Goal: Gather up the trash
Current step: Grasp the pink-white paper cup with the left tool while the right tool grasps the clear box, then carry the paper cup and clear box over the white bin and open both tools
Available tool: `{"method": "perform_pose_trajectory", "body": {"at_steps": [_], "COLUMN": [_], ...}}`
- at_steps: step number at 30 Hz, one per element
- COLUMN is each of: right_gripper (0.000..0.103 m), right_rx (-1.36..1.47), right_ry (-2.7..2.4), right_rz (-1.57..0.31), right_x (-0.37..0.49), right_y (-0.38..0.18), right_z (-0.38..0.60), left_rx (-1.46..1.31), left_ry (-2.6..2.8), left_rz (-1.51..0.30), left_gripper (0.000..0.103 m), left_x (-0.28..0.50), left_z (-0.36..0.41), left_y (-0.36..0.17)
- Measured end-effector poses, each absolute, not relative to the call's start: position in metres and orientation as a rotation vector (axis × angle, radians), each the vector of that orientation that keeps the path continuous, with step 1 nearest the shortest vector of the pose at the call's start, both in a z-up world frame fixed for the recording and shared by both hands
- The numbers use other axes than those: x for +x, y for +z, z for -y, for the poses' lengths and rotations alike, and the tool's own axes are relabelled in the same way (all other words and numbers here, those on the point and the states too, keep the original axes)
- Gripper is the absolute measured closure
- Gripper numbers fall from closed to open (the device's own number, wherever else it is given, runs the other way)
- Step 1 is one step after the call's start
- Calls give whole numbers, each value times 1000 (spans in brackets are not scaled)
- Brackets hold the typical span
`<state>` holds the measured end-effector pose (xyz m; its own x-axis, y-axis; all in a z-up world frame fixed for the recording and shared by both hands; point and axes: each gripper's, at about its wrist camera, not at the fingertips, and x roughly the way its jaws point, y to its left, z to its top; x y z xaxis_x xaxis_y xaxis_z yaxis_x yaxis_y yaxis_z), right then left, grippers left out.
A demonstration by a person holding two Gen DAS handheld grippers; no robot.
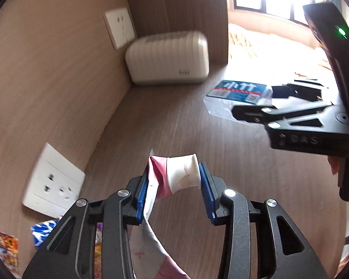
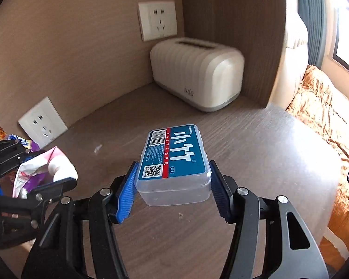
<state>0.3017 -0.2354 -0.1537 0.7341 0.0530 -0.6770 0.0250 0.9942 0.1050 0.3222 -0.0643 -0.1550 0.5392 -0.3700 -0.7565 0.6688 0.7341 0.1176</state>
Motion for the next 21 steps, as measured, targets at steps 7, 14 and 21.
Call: {"method": "perform_pose_trajectory", "body": {"at_steps": [7, 14, 21], "right_gripper": [44, 44, 44], "right_rx": [133, 170, 201], "right_ry": [5, -48, -113], "right_rz": [-647, -590, -594], "right_x": [250, 187, 128], "right_y": [-109, -79, -75], "right_z": [255, 288, 326], "left_rx": [424, 428, 415], "left_ry": [-669, -714, -790], "left_rz": [-705, -633, -622], "left_gripper": [65, 65, 65], "left_x": [292, 241, 188], "left_z": [77, 110, 158], "left_y": [-108, -77, -66]}}
